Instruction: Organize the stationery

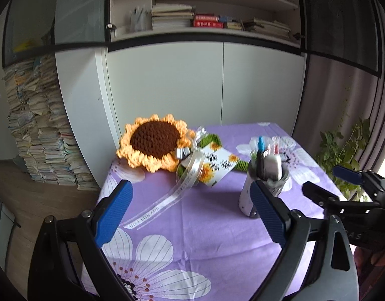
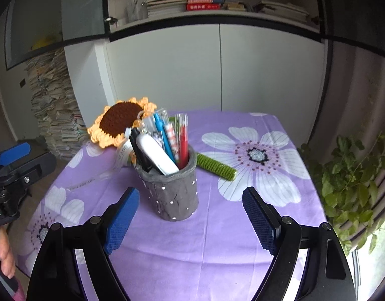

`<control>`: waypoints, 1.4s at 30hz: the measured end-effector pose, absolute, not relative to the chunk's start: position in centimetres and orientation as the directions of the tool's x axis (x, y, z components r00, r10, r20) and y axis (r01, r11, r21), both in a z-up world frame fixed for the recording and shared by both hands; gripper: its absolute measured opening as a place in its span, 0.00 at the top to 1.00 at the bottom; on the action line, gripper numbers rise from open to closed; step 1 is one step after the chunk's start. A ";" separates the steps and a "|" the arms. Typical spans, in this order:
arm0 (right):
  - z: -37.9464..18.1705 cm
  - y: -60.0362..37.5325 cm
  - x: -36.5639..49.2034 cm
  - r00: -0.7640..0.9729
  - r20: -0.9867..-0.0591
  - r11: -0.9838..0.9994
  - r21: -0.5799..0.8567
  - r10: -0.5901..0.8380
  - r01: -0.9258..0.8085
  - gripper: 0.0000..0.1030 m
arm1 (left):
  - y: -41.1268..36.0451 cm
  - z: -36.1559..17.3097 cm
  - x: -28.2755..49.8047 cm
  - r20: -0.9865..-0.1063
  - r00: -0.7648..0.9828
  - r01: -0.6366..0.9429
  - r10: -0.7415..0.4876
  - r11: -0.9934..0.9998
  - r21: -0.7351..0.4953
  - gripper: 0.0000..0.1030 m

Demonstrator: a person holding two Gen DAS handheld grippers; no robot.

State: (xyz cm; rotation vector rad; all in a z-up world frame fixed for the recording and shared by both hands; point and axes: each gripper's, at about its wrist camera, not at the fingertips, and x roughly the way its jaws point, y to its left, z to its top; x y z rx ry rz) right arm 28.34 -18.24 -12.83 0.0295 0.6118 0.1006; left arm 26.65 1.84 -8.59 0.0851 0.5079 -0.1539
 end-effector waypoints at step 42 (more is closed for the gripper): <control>0.7 -19.7 2.6 0.995 -0.098 0.998 0.065 -0.014 0.020 0.00 | -1.2 0.4 5.9 -0.188 0.970 0.175 -0.156 0.981 0.087 0.01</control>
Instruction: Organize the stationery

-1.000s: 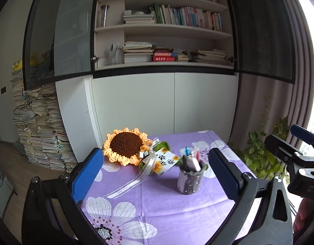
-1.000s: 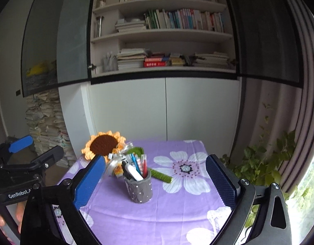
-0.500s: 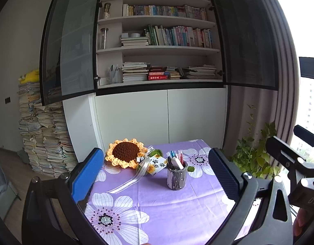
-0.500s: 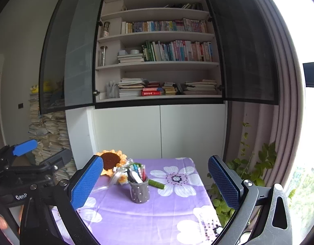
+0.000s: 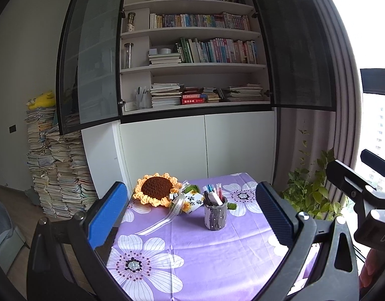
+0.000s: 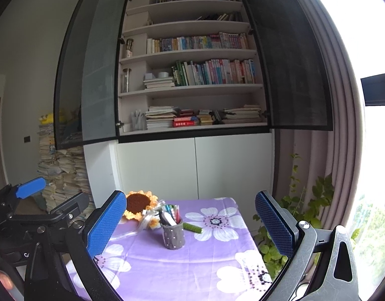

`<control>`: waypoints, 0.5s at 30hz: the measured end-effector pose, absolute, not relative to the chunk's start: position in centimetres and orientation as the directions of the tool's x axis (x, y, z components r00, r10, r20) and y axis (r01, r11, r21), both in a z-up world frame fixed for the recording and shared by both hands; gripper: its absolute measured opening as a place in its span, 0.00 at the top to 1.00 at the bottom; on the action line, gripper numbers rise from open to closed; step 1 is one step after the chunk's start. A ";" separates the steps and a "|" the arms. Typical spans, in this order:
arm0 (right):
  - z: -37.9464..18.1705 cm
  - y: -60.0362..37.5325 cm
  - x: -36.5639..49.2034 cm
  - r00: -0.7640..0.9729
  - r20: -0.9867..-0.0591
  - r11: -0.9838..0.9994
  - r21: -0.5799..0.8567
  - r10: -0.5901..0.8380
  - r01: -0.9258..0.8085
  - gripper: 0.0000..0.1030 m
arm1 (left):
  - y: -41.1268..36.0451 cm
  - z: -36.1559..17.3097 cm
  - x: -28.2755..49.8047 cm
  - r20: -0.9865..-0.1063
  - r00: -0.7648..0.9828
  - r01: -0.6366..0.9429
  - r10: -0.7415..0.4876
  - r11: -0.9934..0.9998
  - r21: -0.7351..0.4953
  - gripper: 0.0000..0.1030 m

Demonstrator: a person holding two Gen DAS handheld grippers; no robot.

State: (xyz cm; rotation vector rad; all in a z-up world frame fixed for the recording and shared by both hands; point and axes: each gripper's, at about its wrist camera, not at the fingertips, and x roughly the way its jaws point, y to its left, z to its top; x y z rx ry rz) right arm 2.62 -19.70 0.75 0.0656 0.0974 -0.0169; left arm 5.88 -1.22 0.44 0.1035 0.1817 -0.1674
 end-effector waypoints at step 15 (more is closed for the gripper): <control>0.9 -19.0 1.7 0.996 -0.089 0.999 0.051 -0.002 0.006 0.00 | -1.0 0.5 4.6 -0.164 0.975 0.167 -0.151 0.982 0.088 0.01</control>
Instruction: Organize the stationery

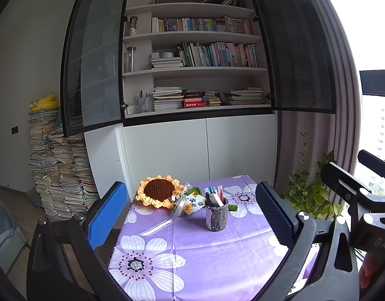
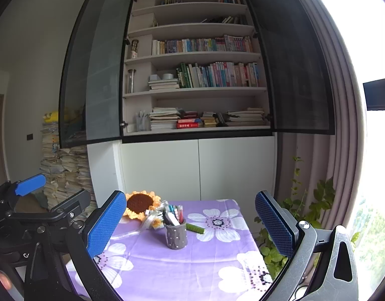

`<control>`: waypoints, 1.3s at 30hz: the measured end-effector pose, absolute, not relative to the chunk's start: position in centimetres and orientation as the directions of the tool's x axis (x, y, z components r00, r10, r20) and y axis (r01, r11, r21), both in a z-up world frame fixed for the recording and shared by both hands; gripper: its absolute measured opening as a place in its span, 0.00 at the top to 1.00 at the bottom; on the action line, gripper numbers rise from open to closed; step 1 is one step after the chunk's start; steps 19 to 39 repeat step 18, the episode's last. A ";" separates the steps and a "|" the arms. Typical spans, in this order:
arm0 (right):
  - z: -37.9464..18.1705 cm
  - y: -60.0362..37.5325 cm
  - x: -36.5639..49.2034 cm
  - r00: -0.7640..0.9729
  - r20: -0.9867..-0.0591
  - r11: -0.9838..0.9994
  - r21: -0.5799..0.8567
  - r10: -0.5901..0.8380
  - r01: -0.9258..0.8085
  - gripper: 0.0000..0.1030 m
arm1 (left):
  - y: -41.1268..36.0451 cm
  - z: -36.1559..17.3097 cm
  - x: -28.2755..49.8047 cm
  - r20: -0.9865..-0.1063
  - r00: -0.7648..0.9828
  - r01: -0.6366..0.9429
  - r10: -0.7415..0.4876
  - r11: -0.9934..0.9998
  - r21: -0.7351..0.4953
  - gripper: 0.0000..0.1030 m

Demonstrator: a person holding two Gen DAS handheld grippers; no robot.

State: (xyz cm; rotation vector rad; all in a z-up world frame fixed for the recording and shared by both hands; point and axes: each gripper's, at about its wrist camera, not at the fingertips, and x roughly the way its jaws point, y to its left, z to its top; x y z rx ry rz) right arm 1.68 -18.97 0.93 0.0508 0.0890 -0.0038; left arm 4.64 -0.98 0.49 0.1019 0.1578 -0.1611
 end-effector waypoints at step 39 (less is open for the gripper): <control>1.1 -18.7 1.4 0.997 -0.083 0.999 0.049 -0.007 0.011 0.00 | -0.8 0.6 4.5 -0.162 0.977 0.156 -0.141 0.984 0.085 0.01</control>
